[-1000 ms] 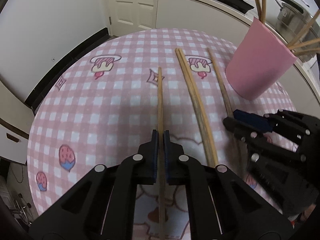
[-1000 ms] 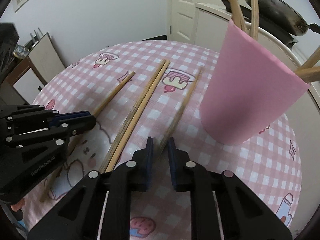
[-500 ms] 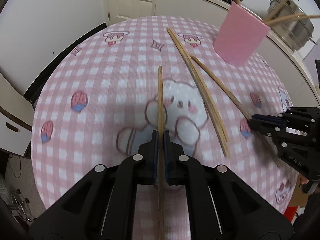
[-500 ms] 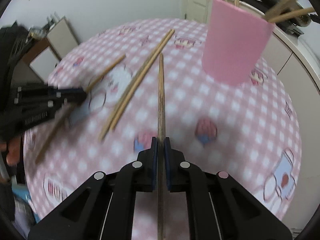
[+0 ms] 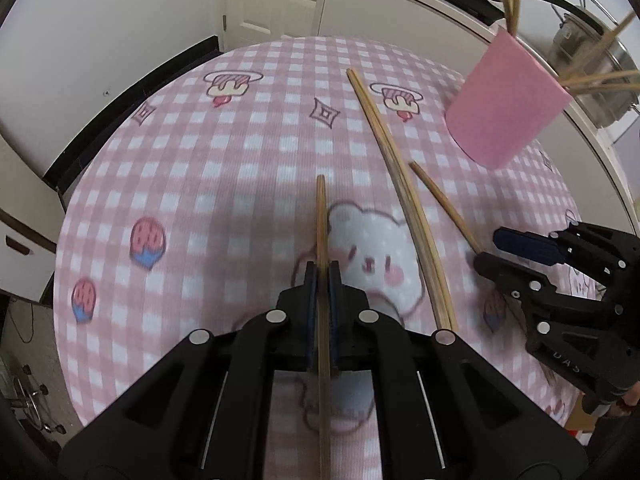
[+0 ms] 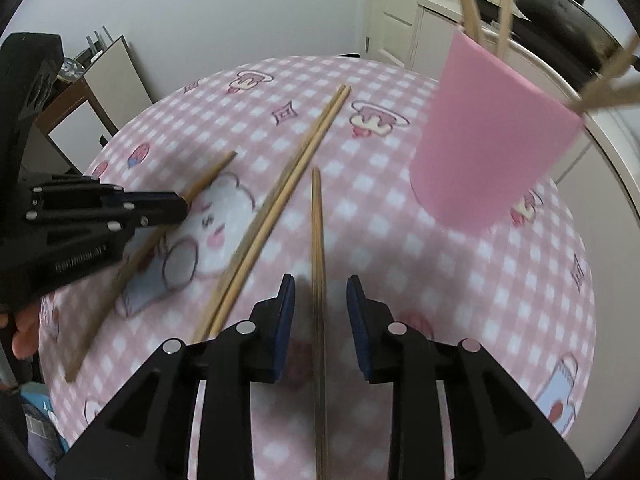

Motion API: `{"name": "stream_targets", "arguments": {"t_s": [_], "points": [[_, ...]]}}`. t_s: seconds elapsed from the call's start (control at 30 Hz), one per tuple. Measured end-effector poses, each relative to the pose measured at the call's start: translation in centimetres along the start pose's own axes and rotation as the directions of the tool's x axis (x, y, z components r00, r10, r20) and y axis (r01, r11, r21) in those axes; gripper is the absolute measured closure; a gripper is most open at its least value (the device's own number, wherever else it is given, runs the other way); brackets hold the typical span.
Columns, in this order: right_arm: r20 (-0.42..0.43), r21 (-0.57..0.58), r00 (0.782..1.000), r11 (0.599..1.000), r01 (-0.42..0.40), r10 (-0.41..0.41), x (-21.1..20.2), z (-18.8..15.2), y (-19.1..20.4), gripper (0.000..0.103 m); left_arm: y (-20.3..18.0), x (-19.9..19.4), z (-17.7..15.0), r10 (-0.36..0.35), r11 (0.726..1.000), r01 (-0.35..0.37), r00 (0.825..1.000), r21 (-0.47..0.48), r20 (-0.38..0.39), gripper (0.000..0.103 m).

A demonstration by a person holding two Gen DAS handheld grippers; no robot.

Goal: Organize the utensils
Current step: 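Close the left tool on a chopstick while the right tool grasps another chopstick, then lift both held chopsticks upright and carry them over the pink cup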

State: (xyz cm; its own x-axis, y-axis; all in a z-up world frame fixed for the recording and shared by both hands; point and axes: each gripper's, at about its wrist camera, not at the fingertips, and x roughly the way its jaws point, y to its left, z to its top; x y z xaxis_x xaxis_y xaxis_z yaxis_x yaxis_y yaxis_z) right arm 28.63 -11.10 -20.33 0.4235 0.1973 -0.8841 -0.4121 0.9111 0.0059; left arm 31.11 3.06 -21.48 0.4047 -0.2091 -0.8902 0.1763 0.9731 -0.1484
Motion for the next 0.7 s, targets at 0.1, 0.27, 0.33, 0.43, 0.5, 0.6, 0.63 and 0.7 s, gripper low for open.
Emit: {"name": "stream_targets", "arguments": {"t_s": [0.1, 0.27, 0.33, 0.43, 0.5, 0.6, 0.63, 0.7], "points": [[-0.008, -0.001, 1.0, 1.0, 0.002, -0.002, 0.9, 1.2, -0.3, 0.078, -0.3, 0.6, 1.3, -0.001, 1.0, 0.001, 1.0, 0.004, -0.002, 0.096], [-0.013, 0.001, 1.0, 1.0, -0.003, 0.003, 2.0, 2.9, -0.4, 0.078, -0.6, 1.3, 2.5, 0.007, 1.0, -0.006, 1.0, 0.015, -0.011, 0.096], [-0.016, 0.0, 1.0, 1.0, -0.005, 0.005, 2.3, 3.4, -0.4, 0.078, -0.7, 1.4, 2.4, 0.015, 1.0, -0.014, 1.0, 0.025, -0.018, 0.096], [-0.019, -0.003, 1.0, 1.0, -0.004, 0.004, 2.5, 4.0, -0.6, 0.082, -0.8, 1.4, 2.2, 0.018, 0.999, -0.018, 0.999, 0.029, -0.031, 0.096], [-0.023, -0.001, 1.0, 1.0, -0.005, 0.005, 2.6, 4.2, -0.7, 0.085, -0.9, 1.3, 1.8, 0.02, 0.999, -0.019, 0.999, 0.031, -0.037, 0.096], [-0.025, -0.006, 1.0, 1.0, 0.0, 0.0, 2.7, 4.3, -0.6, 0.087, -1.0, 1.4, 2.0, 0.027, 0.999, -0.025, 0.999, 0.035, -0.048, 0.096], [-0.027, -0.005, 1.0, 1.0, -0.002, 0.002, 2.8, 4.4, -0.7, 0.087, -1.1, 1.5, 2.1, 0.03, 0.999, -0.028, 0.998, 0.037, -0.052, 0.096], [-0.025, -0.006, 1.0, 1.0, -0.001, 0.0, 2.8, 4.4, -0.6, 0.091, -1.2, 1.6, 2.5, 0.025, 0.999, -0.023, 0.998, 0.045, -0.055, 0.09]]}}
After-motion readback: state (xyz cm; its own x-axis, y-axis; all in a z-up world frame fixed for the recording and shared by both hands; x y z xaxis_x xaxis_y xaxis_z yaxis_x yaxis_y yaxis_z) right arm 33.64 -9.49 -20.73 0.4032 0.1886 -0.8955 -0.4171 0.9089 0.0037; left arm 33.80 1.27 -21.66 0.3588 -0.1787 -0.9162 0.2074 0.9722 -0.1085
